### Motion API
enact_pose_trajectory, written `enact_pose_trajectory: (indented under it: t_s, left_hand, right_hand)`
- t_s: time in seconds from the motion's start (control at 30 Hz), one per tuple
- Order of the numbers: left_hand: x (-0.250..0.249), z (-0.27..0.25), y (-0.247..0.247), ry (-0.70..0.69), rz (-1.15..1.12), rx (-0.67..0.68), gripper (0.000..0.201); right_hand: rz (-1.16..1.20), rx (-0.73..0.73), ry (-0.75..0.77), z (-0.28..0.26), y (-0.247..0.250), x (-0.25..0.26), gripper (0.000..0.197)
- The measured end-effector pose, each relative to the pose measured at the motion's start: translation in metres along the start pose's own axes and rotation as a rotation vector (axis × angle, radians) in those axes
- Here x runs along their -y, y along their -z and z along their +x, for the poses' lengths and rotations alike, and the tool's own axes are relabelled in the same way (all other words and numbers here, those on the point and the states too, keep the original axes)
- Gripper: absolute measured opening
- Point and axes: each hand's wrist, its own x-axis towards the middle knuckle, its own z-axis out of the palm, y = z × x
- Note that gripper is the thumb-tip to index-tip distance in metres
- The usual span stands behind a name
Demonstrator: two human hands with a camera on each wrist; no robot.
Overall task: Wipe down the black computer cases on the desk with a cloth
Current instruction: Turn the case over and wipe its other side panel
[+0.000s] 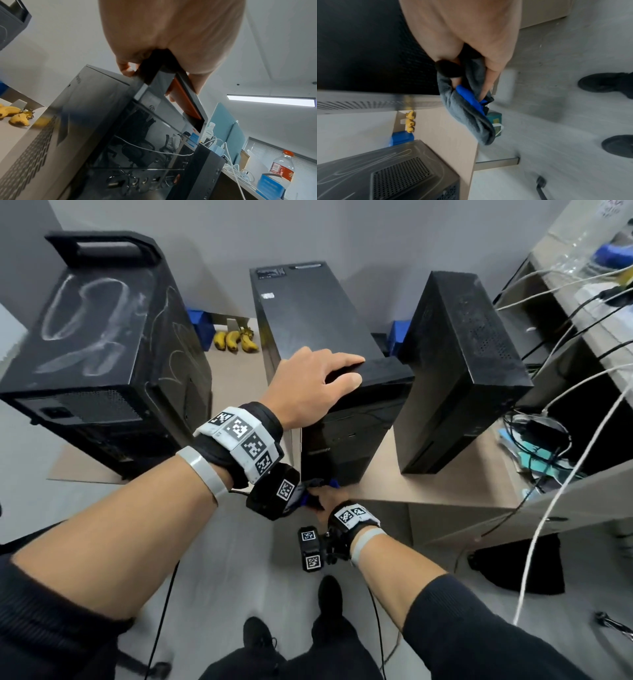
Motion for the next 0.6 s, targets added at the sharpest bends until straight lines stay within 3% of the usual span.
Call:
enact_pose_trajectory:
  t_s: [0.1, 0.23, 0.4, 0.5, 0.6]
  left_hand:
    - [0.000, 0.001, 0.000, 0.001, 0.004, 0.001, 0.058]
    - [-0.001, -0.002, 0.001, 0.004, -0.003, 0.005, 0.057]
    - [-0.003, -0.002, 0.002, 0.017, -0.004, 0.000, 0.059]
    - [-0.004, -0.002, 0.003, 0.012, 0.000, -0.003, 0.059]
    - [-0.006, -0.003, 0.004, 0.027, 0.017, 0.012, 0.060]
  right_hand:
    - [0.013, 0.068, -0.012, 0.002, 0.002, -0.005, 0.015]
    - [0.116, 0.150, 0.067, -0.005, 0.004, 0.000, 0.030]
    - [-0.041, -0.049, 0.055, 0.013, 0.004, -0.011, 0.053]
    - [-0.012, -0.018, 0.091, -0.005, 0.004, -0.001, 0.043]
    - [0.041, 0.165, 0.198, -0.042, 0.010, 0.030, 0.030]
